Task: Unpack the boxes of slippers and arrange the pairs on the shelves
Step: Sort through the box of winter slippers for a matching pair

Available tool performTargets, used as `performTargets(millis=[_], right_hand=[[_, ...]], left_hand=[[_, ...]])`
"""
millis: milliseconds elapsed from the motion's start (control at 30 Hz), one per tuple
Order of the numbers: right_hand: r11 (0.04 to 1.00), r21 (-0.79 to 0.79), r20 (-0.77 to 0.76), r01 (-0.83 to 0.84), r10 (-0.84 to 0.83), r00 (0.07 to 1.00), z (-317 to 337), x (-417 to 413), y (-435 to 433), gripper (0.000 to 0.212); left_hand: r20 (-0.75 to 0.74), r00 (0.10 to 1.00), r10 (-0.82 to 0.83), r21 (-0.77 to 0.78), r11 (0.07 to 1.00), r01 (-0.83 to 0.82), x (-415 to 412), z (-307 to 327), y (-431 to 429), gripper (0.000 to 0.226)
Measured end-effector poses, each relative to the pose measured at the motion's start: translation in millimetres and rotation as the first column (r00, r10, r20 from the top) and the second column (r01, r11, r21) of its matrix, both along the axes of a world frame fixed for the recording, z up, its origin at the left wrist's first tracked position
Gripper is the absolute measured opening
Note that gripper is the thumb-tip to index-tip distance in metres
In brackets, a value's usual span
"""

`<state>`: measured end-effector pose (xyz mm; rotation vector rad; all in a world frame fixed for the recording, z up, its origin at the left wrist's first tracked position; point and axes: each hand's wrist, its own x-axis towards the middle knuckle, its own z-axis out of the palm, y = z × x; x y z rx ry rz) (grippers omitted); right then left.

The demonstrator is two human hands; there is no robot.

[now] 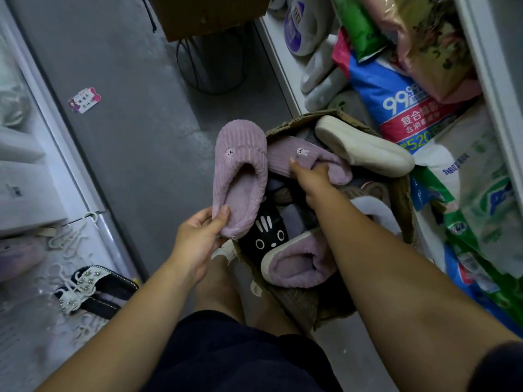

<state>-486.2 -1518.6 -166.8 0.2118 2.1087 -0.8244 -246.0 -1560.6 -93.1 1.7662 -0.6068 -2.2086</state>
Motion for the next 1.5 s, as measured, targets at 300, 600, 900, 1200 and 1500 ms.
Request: performTargets(millis=[300, 600, 900, 1200, 1500], right_hand=[[0.994, -0.045, -0.024, 0.104, -0.105, 0.994, 41, 11, 8, 0.057], [0.873, -0.427, -0.121, 0.235, -0.313, 0.942, 122, 27, 68, 0.008], [0.826, -0.546, -0.15, 0.139, -0.26, 0.954, 136, 33, 79, 0.005], [0.941, -0.273, 0.225, 0.202, -0.141, 0.964, 49, 78, 32, 0.033], [0.928, -0.343, 0.154, 0.145, -0.096, 0.983, 119, 138, 54, 0.069]], left_hand=[[0.039, 0.988, -0.147, -0.146, 0.978, 0.151, 9, 15, -5, 0.021], [-0.002, 0.934, -0.358, -0.317, 0.886, 0.339, -1, 49, -1, 0.036], [-0.123, 0.979, -0.161, -0.184, 0.973, 0.136, 6, 55, 3, 0.038], [0.07, 0.997, -0.011, -0.083, 0.996, 0.017, 48, 35, 5, 0.018], [0.128, 0.974, -0.186, -0.105, 0.974, 0.2, 32, 57, 23, 0.023]])
